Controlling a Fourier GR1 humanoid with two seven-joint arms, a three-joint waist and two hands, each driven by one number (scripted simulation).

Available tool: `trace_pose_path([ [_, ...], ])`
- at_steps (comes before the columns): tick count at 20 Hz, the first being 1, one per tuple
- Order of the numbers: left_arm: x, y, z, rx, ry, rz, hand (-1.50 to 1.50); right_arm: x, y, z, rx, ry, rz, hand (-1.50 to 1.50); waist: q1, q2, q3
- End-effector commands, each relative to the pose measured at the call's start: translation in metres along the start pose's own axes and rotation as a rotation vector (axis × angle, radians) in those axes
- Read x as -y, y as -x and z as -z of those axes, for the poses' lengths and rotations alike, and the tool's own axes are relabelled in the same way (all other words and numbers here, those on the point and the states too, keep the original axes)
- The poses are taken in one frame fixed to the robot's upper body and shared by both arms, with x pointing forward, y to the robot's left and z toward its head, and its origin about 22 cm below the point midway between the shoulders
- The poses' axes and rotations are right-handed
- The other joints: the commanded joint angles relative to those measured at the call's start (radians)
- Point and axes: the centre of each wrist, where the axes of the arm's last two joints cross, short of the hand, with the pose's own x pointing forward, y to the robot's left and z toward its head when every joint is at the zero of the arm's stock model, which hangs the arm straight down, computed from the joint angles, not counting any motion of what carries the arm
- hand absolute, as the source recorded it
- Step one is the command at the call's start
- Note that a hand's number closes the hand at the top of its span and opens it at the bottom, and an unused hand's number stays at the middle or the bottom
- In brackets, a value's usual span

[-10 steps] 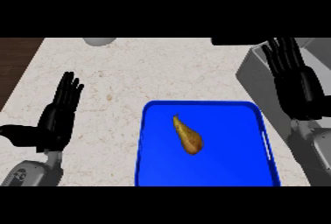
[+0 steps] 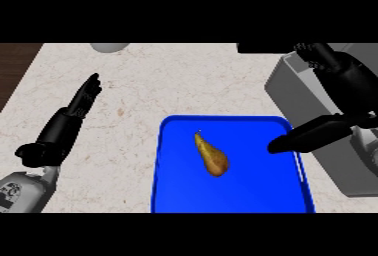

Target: Pick the pear from the tray and place it in the cardboard box

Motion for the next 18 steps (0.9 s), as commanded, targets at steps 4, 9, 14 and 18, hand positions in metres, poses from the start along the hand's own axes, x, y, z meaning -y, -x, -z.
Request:
trace_pose_path([
  [4,0.002,-0.004,0.013,0.013,0.103,0.071,0.00,-0.008,0.017,0.002,0.163,-0.292,-0.292,-1.50,0.010,0.009,0.000],
  [9,0.003,-0.005,0.012,0.000,0.101,0.043,0.00,-0.029,0.009,0.010,0.224,-0.432,-0.464,-1.50,0.008,0.000,-0.001],
  [14,0.010,-0.005,0.015,0.018,0.097,0.046,0.00,-0.055,-0.004,0.015,0.132,-0.620,-0.684,-1.50,0.003,-0.004,-0.003],
  [18,0.008,0.000,0.012,-0.002,0.093,0.047,0.00,-0.091,-0.032,0.015,0.105,-0.777,-0.800,-1.50,-0.003,-0.006,-0.003],
])
